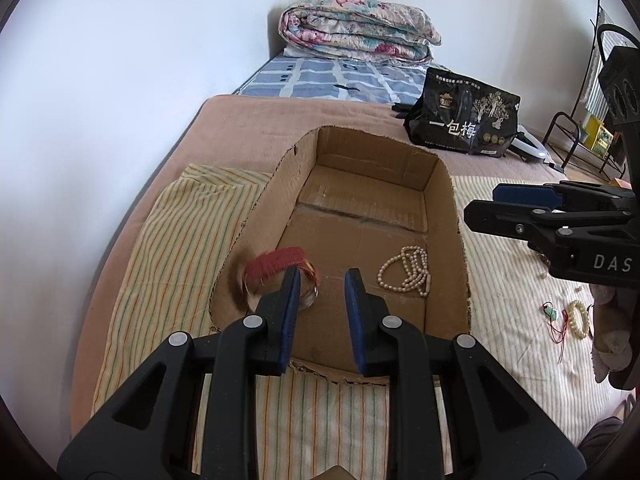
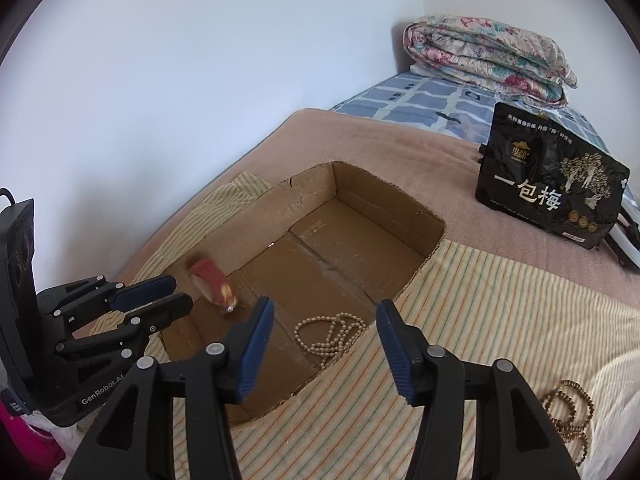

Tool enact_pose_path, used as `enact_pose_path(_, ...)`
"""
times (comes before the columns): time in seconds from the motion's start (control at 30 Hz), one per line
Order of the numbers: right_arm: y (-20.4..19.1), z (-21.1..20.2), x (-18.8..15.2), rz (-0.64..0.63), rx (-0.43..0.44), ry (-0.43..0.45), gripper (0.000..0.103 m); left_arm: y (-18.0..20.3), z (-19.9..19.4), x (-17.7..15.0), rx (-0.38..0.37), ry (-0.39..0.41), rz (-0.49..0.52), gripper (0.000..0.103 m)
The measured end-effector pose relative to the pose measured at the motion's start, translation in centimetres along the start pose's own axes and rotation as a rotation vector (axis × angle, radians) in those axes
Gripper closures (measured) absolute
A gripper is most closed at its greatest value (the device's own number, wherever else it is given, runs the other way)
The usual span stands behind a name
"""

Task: Organize jewelry
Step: 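Open both tools to drop the watch and pearl necklace into the box, then move the left tool to the green jade pendant and grasp it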

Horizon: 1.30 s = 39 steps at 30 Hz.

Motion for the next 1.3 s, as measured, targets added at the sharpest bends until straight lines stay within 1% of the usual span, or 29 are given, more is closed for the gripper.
enact_pose_path(0.13,-0.1,-1.2,-0.2,-0.004,-0.007,0.019,0.039,0.3,-1.1,-0.2,0.003,0.012,0.003,0.081)
enact_pose_path(0.3,-0.2,-2.8,-0.7,-0.006,-0.028,0.047,0.034,0.7,-2.6,-0.4,0.007,0.032,0.006,0.081)
enact_pose_path(0.47,0.1,-4.6,-1.5,0.004,-0.039,0.075,0.033,1.6,-4.3,-0.7,0.01,0.055,0.016,0.081)
enact_pose_path(0.57,0.6,-5.6,-2.1,0.012,-0.06,0.089,0.032,2.3,-5.1,-0.8,0.011,0.067,0.025,0.081)
enact_pose_path(0.6,0.8,-6.0,-2.3,0.013,-0.068,0.093,0.025,2.5,-5.4,-0.9,0.012,0.071,0.028,0.081)
enact_pose_path(0.63,0.9,-6.4,-2.5,0.015,-0.073,0.098,0.015,2.8,-5.7,-0.9,0.011,0.075,0.032,0.081)
enact_pose_path(0.7,1.3,-7.4,-3.2,0.021,-0.074,0.122,0.01,3.4,-6.2,-1.0,0.009,0.082,0.038,0.081)
enact_pose_path(0.87,2.5,-9.3,-4.9,0.048,-0.087,0.137,0.009,5.1,-7.2,-1.4,-0.001,0.094,0.058,0.081)
enact_pose_path(0.93,3.0,-10.0,-5.5,0.056,-0.104,0.148,0.004,5.9,-7.4,-1.5,-0.002,0.097,0.069,0.081)
enact_pose_path(1.0,3.7,-10.7,-6.4,0.071,-0.116,0.173,0.0,6.7,-7.6,-1.6,-0.005,0.098,0.08,0.081)
enact_pose_path(1.17,6.4,-12.5,-9.4,0.169,-0.161,0.204,0.0,9.0,-7.8,-1.8,-0.016,0.098,0.11,0.081)
enact_pose_path(1.3,8.4,-14.0,-11.5,0.207,-0.196,0.219,0.0,10.9,-7.7,-2.2,-0.028,0.093,0.138,0.081)
Point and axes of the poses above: each gripper's, at about its wrist camera, not at the fingertips, and z roughly the way its jaws point, y to its right, x to its top, the point moved 6 cm from there along z, roughly the way its jaws point, and after that the axes turned 15 degrees about -y, right-handed, at the moved point
